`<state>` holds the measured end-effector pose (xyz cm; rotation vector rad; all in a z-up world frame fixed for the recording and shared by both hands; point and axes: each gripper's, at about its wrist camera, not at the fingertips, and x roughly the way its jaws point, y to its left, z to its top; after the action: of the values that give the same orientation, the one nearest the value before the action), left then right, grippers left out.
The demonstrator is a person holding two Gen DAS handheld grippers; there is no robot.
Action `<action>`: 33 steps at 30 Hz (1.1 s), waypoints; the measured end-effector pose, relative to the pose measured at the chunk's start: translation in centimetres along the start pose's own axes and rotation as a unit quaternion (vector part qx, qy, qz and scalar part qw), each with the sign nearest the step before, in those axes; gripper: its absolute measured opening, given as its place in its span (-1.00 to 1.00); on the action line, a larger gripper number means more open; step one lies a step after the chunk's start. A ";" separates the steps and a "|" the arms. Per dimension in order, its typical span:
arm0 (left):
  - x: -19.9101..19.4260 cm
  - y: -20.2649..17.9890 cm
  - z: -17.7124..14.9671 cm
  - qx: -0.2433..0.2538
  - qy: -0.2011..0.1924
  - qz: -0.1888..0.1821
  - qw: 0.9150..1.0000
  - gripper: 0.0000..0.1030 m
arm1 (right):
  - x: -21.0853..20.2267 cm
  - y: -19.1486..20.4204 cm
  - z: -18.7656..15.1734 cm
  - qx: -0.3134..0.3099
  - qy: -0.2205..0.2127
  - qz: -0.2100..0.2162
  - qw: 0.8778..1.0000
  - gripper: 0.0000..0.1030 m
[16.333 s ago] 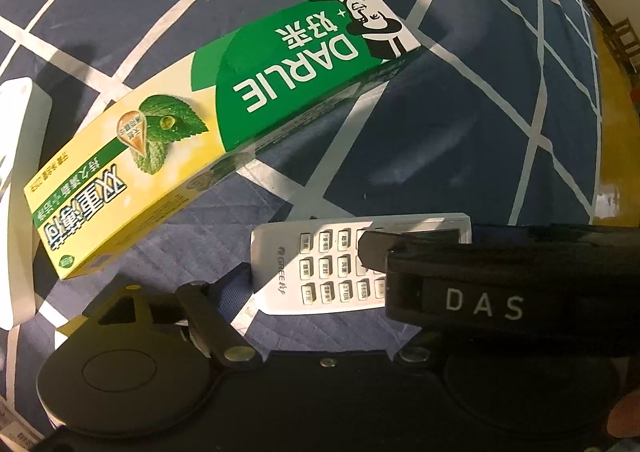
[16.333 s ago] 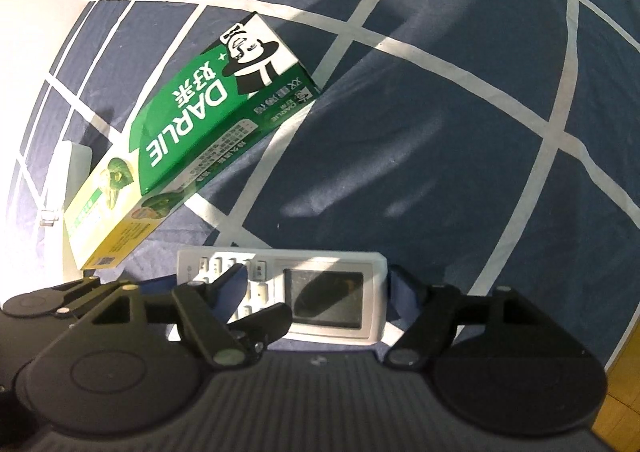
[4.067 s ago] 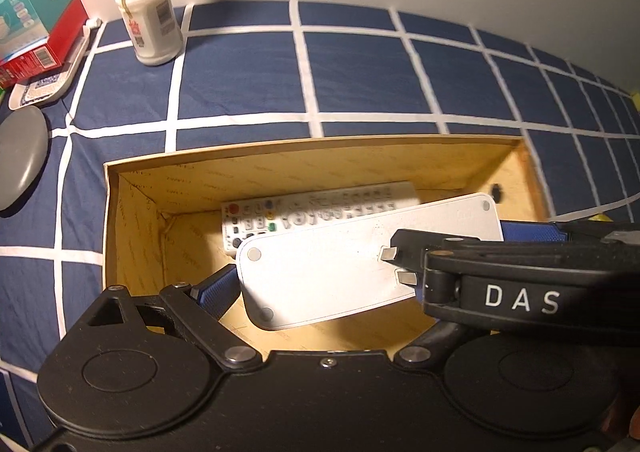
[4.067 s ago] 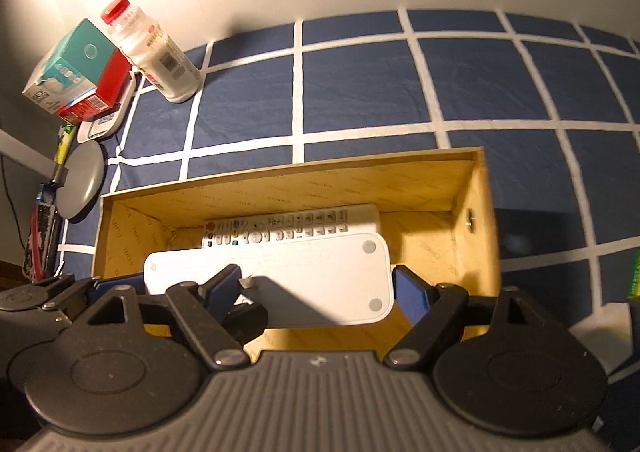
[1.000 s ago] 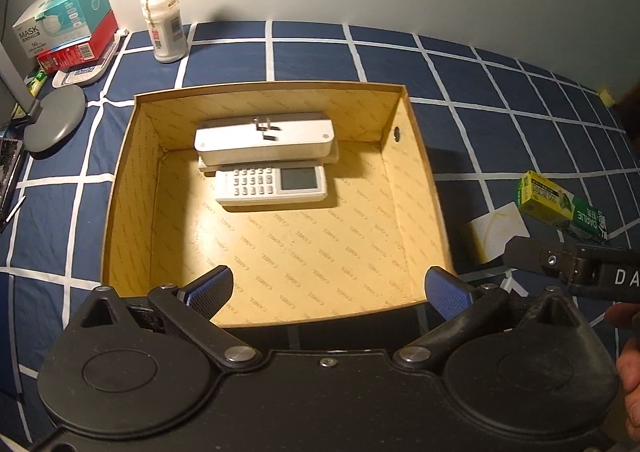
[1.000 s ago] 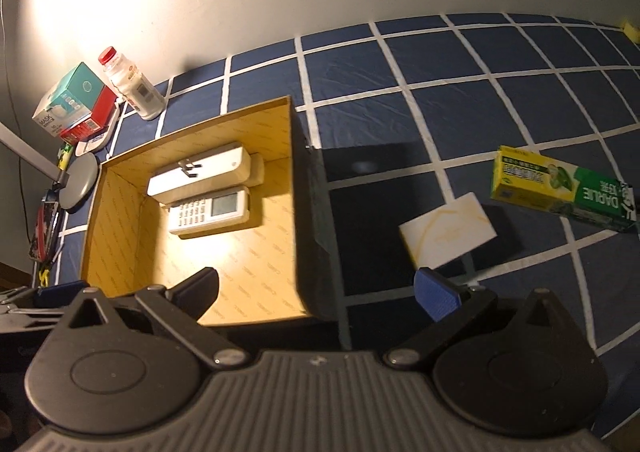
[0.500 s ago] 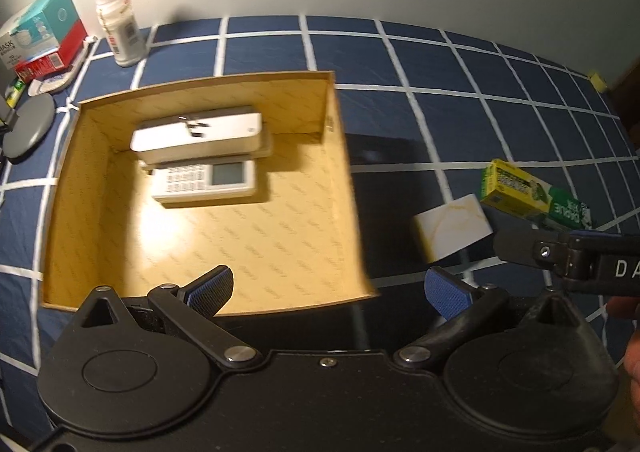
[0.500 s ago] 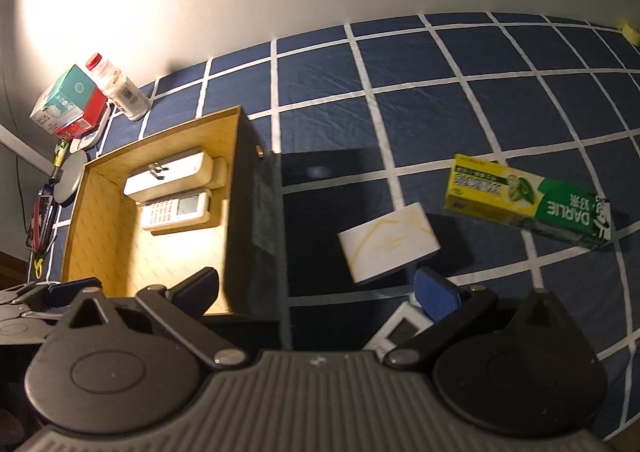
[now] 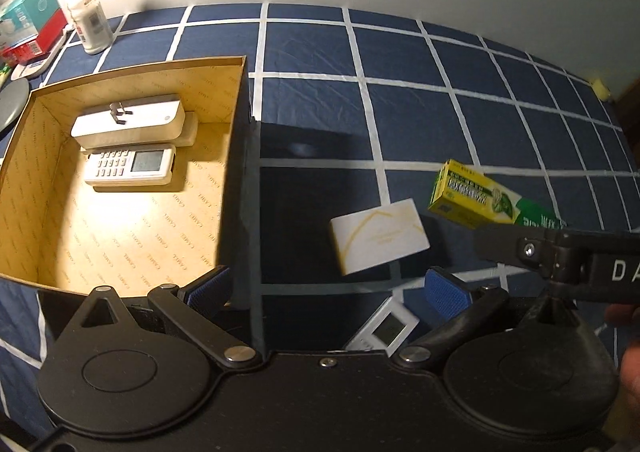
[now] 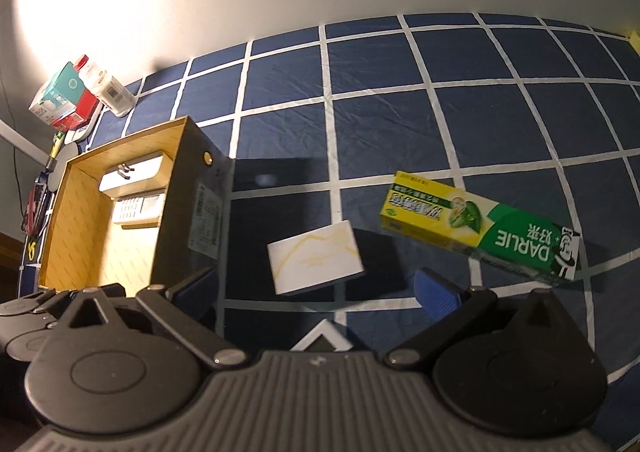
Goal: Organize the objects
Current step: 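Move both tools toward the small white box with yellow lines, then close the left gripper on the white box while the right gripper clamps its other end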
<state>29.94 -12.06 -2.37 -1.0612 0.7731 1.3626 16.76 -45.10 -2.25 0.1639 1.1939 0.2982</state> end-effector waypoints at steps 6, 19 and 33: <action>0.9 -1.1 -0.1 -0.060 -0.001 0.022 0.998 1.00 | 0.7 -1.7 0.7 -0.015 0.009 0.014 1.000 1.00; 5.2 -1.9 0.4 -0.140 0.021 0.035 0.989 1.00 | 4.6 -3.7 2.6 -0.021 0.042 0.041 0.998 1.00; 10.5 -0.8 1.8 -0.216 0.046 0.022 0.975 0.99 | 12.3 -3.7 4.2 -0.028 0.107 0.055 0.992 1.00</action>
<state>31.53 -6.35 -11.28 -1.4619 0.5781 1.5697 25.31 -44.59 -12.70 0.1517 1.3893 0.4536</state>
